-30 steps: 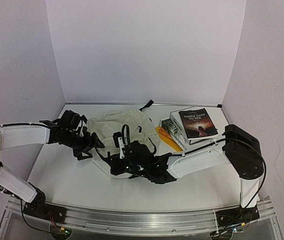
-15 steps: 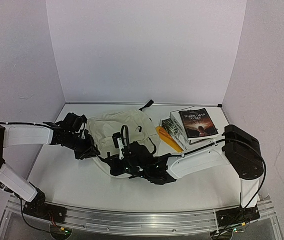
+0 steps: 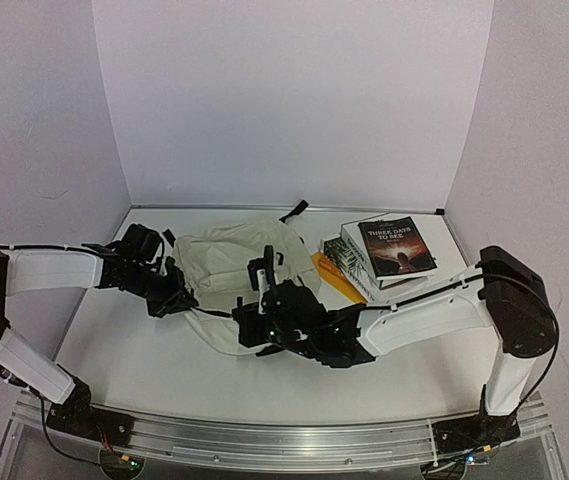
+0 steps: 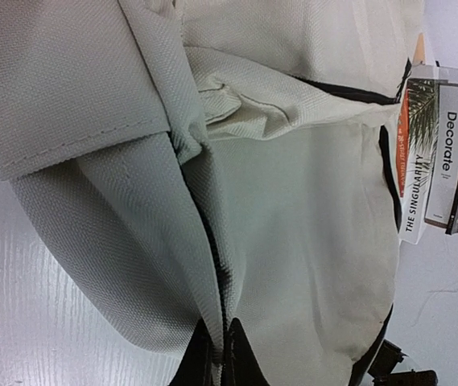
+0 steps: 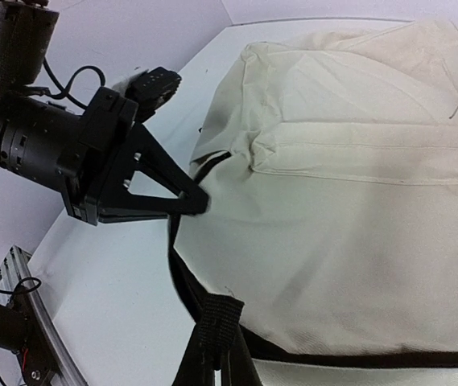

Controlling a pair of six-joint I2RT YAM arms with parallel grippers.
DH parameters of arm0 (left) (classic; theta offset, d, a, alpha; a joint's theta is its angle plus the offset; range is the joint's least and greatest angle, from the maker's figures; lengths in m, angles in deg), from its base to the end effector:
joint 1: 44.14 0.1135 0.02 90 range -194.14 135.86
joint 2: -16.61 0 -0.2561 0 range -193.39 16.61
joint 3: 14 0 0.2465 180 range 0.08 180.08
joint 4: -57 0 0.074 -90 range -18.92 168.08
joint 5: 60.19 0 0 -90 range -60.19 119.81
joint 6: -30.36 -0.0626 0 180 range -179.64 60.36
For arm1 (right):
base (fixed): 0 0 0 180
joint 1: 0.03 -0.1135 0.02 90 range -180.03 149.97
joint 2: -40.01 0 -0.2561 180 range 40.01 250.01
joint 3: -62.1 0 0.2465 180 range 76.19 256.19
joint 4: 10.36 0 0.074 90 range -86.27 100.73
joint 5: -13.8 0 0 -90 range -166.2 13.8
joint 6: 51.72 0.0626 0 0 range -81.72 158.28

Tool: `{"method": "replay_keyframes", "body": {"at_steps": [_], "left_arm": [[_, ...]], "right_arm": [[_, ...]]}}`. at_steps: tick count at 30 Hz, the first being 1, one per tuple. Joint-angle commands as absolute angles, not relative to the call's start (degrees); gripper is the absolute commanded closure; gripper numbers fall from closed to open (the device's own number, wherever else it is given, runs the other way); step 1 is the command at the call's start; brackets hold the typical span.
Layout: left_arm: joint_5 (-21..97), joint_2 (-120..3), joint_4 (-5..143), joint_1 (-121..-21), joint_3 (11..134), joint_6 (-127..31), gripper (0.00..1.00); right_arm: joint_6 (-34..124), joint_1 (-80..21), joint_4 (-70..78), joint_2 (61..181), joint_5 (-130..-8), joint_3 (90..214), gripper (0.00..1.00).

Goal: Pack the student bag
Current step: Unzip the student bag at the center of the board.

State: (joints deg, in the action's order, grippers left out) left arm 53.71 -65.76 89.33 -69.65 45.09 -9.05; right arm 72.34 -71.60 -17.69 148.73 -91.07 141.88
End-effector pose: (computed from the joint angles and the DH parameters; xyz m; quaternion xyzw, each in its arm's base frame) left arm 0.2477 -0.1463 0.1616 -0.1432 0.9256 -0.3340 0.1058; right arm 0.1553 0.4152 0.1872 -0.1948 0.8000 0.3793 0.4221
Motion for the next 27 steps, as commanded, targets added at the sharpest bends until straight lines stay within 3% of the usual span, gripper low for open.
{"method": "replay_keyframes", "body": {"at_steps": [1,19,21,23,27], "left_arm": [[50.99,-61.11,92.29,-64.28,43.75,-12.22,1.00],[43.60,-58.41,98.28,-60.05,42.14,-15.97,1.00],[43.91,-58.00,98.55,-60.15,43.56,-17.98,0.88],[44.93,-56.81,98.65,-60.75,45.62,-20.85,0.64],[40.46,-55.34,101.20,-66.65,52.79,-25.48,0.32]], "right_arm": [[75.00,-71.96,-16.76,142.18,-97.34,138.29,1.00],[80.86,-61.31,-19.67,136.74,-86.40,126.88,1.00],[79.45,-60.73,-21.63,136.26,-83.76,126.26,1.00],[77.72,-60.74,-23.45,135.49,-80.96,125.88,1.00],[77.14,-60.63,-24.71,134.18,-79.82,124.98,1.00]]}}
